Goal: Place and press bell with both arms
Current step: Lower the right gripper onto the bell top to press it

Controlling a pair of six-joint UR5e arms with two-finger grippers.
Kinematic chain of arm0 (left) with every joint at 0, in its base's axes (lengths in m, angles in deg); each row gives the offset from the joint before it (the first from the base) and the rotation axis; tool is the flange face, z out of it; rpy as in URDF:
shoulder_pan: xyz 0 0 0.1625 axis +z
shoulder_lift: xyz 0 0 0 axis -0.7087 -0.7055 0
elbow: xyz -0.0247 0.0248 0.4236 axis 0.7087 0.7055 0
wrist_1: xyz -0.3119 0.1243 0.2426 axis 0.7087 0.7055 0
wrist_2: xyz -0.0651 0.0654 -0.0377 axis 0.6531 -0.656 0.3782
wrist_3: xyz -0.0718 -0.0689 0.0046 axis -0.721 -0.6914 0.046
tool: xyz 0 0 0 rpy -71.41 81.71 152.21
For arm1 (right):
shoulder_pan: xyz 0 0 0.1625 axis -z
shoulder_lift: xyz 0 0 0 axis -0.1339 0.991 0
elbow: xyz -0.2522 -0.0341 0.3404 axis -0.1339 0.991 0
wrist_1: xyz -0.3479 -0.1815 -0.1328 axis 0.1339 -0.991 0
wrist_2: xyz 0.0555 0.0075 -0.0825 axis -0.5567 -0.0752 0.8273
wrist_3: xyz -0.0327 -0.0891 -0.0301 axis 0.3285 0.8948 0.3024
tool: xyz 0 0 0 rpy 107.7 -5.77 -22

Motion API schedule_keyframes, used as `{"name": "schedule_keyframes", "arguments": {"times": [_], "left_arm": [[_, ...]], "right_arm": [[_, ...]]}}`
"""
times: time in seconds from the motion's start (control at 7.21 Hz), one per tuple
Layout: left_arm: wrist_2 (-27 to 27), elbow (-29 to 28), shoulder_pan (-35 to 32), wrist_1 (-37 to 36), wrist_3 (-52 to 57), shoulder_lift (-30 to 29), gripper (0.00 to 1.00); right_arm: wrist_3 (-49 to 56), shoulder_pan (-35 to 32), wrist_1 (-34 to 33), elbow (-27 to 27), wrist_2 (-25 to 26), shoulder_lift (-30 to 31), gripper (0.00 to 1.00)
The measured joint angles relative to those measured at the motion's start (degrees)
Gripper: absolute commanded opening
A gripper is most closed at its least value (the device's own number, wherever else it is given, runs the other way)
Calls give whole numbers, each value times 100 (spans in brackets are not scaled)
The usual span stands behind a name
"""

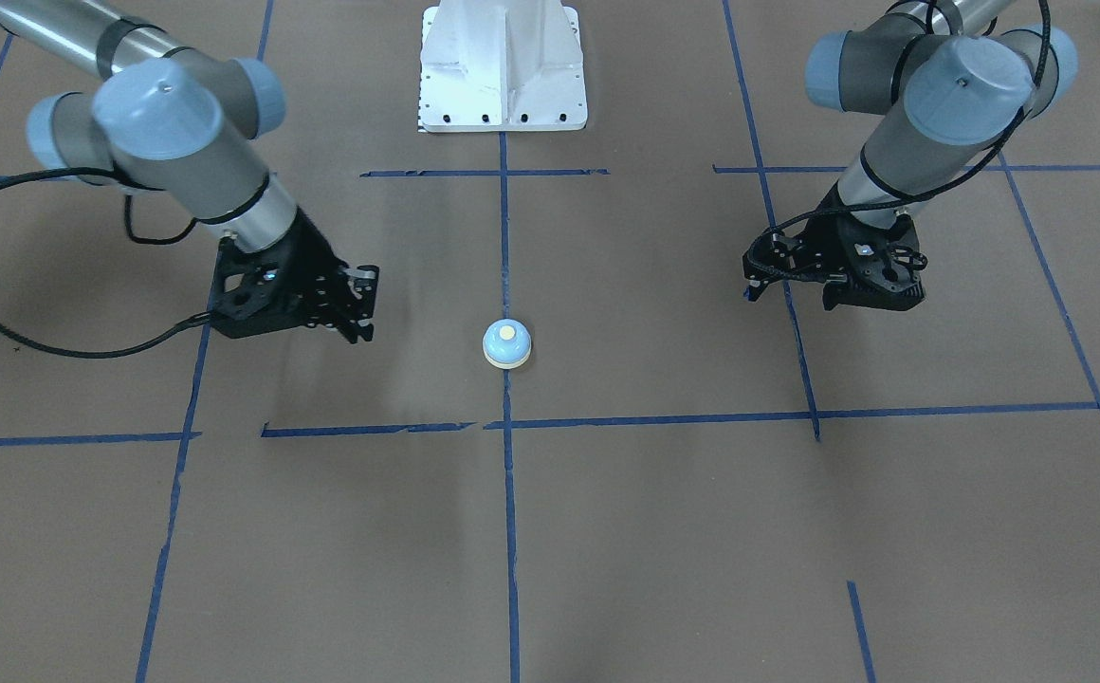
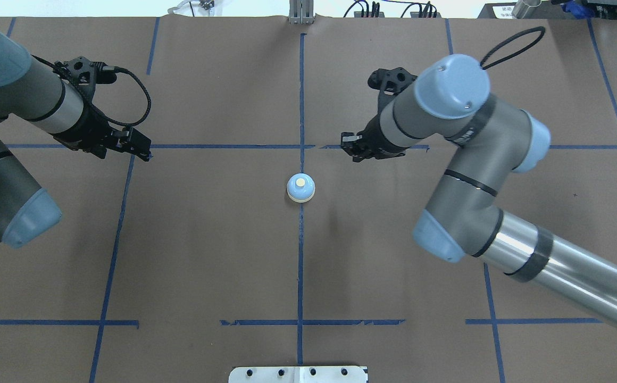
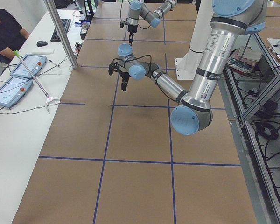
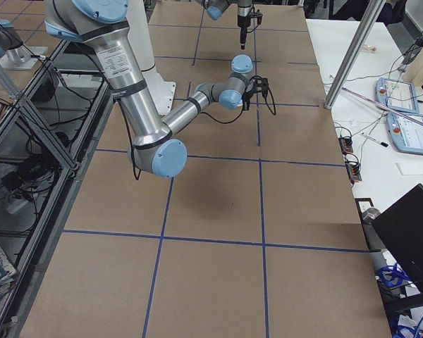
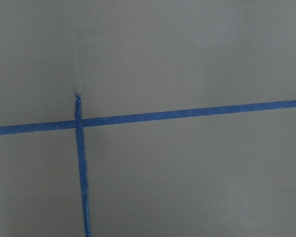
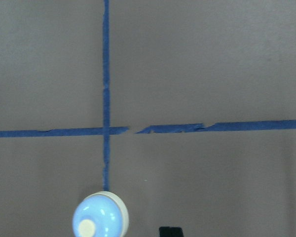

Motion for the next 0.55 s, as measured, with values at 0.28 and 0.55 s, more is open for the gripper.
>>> {"name": "schedule_keyframes", "arguments": {"times": [0.28, 0.55], "left_arm": [[7, 34, -5, 25, 16, 99, 100], [5, 68, -5, 28, 17, 128, 100]], "right_arm": [[-36, 302, -936, 545, 403, -929, 0], [-94, 404, -1082, 1248, 428, -1382, 0]]}}
